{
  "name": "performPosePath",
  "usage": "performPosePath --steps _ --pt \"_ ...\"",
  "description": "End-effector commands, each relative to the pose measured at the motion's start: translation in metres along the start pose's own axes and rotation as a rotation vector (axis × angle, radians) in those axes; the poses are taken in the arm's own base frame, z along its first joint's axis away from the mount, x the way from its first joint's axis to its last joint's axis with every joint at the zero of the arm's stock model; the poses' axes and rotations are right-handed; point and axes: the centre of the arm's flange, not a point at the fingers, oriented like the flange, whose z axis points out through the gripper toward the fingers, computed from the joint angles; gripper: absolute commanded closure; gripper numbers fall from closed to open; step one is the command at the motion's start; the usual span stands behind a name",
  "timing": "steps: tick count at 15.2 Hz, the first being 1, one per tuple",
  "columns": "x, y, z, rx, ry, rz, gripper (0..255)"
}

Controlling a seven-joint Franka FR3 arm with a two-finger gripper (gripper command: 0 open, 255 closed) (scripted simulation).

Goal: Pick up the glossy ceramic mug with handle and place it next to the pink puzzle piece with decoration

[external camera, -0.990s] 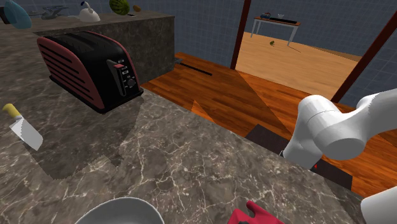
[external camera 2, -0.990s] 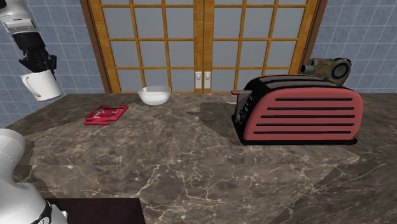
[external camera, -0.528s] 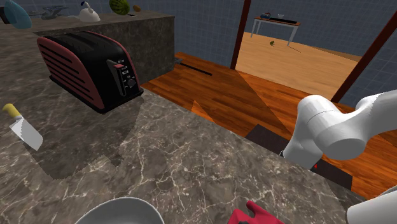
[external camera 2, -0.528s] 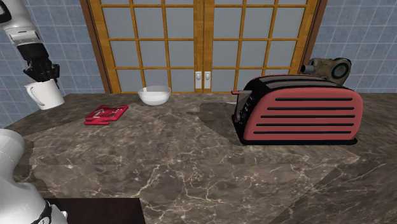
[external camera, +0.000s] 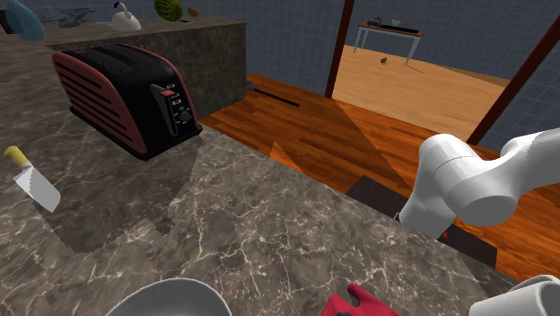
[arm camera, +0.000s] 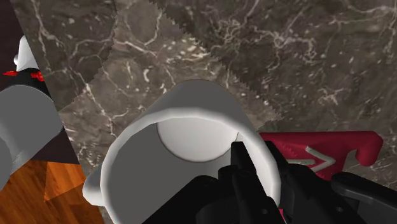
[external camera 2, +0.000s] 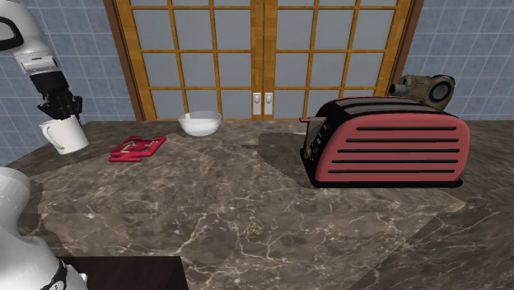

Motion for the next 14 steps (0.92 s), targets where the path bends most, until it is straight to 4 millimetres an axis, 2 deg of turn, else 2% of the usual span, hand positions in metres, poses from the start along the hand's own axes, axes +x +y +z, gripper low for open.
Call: performPosePath --steps 1,8,14 --pt "-0.001 0.000 0.011 0.000 0.000 0.000 255" --pt "-0.008 -0.003 0.047 0.000 0.000 0.000 255" --pt "-0.008 -0.003 0.047 0.000 0.000 0.000 255"
